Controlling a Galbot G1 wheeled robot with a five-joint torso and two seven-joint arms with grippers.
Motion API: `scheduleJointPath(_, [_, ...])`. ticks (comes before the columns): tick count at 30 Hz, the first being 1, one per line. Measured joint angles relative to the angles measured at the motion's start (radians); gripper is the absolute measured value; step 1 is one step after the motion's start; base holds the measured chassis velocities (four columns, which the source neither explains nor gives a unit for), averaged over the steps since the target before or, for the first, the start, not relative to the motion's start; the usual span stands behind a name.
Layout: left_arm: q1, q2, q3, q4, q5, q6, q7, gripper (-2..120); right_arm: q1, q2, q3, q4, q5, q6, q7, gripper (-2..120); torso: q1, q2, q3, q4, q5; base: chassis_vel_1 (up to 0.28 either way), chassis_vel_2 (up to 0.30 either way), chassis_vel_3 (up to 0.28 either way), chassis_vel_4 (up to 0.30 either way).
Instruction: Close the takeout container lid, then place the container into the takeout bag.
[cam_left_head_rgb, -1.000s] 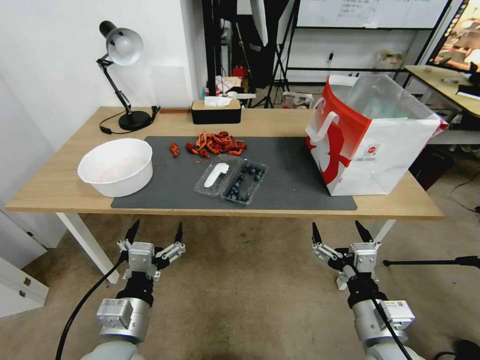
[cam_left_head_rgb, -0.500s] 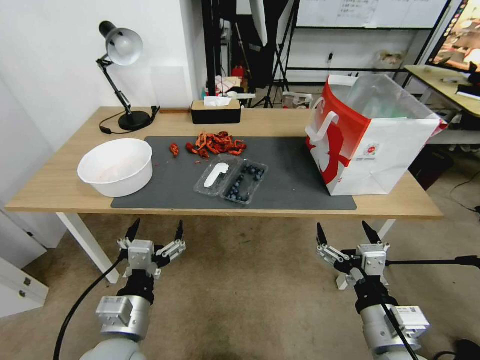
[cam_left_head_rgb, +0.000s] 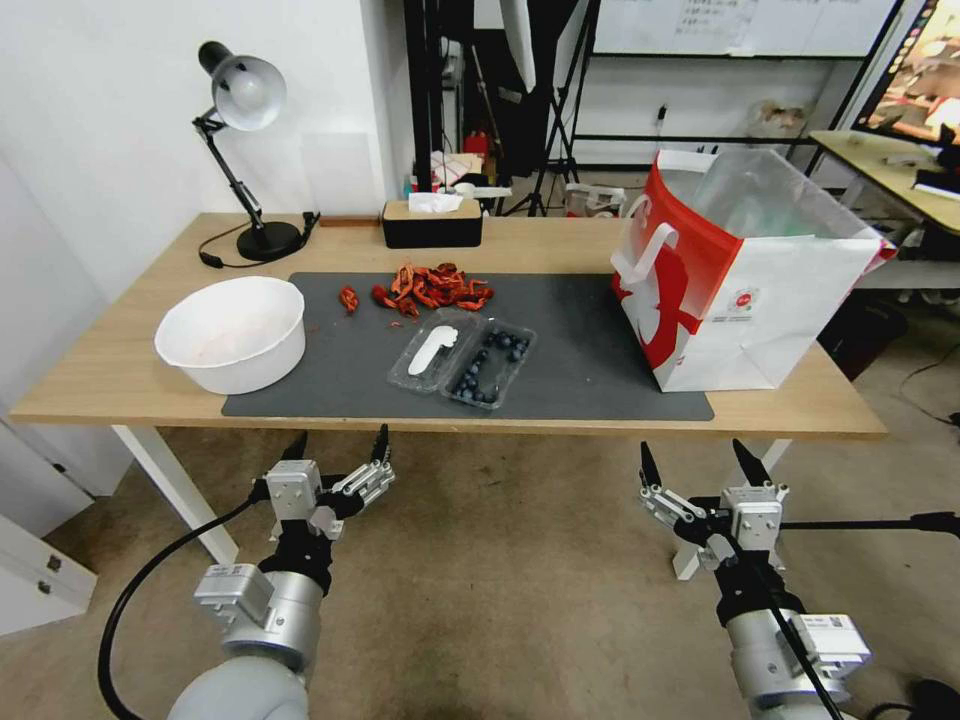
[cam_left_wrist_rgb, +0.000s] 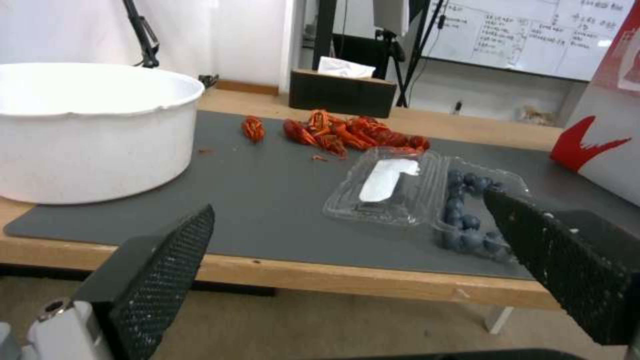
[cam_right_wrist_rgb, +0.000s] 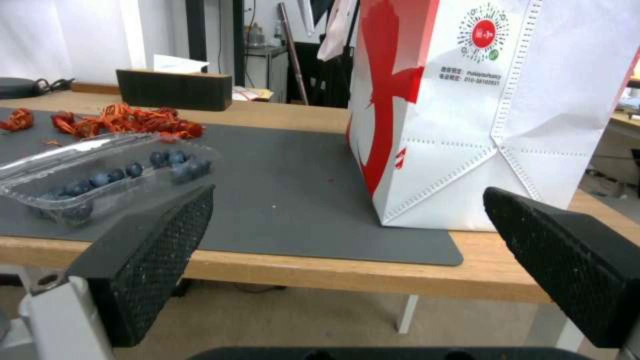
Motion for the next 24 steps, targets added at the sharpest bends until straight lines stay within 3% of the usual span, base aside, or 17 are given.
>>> scheduleJointPath(14, [0.008,-0.005,-0.007,0.030,0.012,-0.030,0.019,100,0.011,-0.013,0.001,-0.014,0.010,-0.002,0.000,100,0.000,0.000,0.000,0.0000,0.0000,0.000,0.000,0.000,0.000])
scheduleJointPath(24, [0.002,-0.006,-0.024,0.044,0.025,-0.043,0.027,100,0.119,-0.118,-0.001,-0.042,0.106,-0.101,0.019,100,0.000,0.000,0.000,-0.0001,0.0002,0.000,0.000,0.000,0.000])
